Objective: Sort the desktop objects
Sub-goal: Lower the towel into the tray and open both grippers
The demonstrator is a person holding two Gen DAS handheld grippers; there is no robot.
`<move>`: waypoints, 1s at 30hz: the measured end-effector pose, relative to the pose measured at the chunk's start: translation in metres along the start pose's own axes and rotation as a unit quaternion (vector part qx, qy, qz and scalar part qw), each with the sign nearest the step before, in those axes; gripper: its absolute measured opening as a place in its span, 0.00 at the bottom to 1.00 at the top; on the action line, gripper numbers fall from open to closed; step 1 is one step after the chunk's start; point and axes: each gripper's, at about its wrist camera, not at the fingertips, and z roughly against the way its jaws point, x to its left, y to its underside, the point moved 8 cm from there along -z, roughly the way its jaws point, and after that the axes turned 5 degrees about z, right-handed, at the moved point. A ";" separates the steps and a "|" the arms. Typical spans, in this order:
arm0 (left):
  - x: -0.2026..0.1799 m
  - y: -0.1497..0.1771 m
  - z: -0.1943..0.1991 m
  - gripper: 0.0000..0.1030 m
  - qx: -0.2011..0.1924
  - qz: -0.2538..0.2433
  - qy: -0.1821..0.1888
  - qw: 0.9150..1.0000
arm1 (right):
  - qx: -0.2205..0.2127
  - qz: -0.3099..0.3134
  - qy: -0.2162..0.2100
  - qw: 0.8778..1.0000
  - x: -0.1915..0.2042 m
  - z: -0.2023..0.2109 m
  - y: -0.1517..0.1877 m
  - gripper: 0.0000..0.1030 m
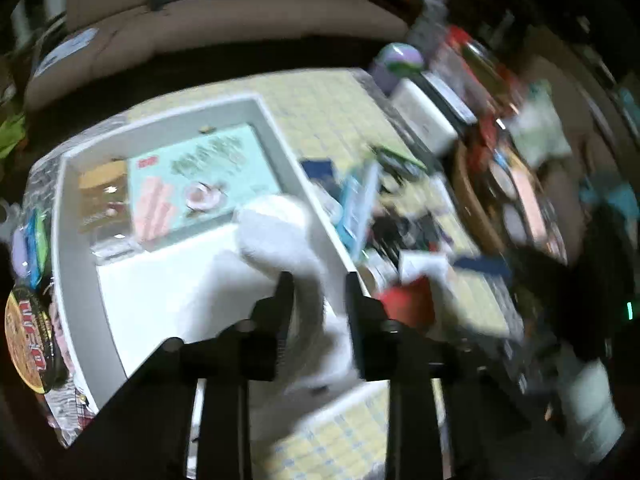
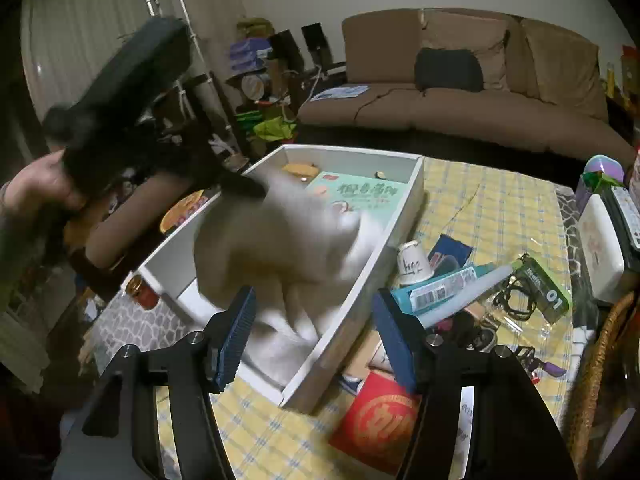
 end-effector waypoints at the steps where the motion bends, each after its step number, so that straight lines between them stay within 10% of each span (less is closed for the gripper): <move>1: -0.005 0.007 0.002 0.36 0.005 -0.006 0.011 1.000 | -0.001 0.000 -0.002 1.000 0.000 -0.003 -0.002 0.60; 3: -0.007 0.013 0.010 0.54 -0.001 -0.010 0.018 1.000 | -0.008 0.000 -0.004 1.000 0.003 -0.007 -0.005 0.60; 14: 0.115 0.041 -0.026 0.53 0.031 0.143 -0.064 0.987 | 0.032 0.056 -0.002 0.998 0.036 -0.053 -0.010 0.60; 19: 0.127 0.059 -0.075 0.53 0.078 0.180 -0.043 0.980 | 0.075 0.087 -0.010 0.993 0.053 -0.084 0.003 0.43; 23: 0.129 0.061 -0.092 0.46 0.092 0.168 -0.064 0.980 | 0.178 0.125 0.002 0.976 0.063 -0.127 0.037 0.19; 30: 0.126 0.059 -0.090 0.46 0.071 0.179 -0.053 0.980 | 0.281 0.054 -0.018 0.958 0.057 -0.174 0.066 0.16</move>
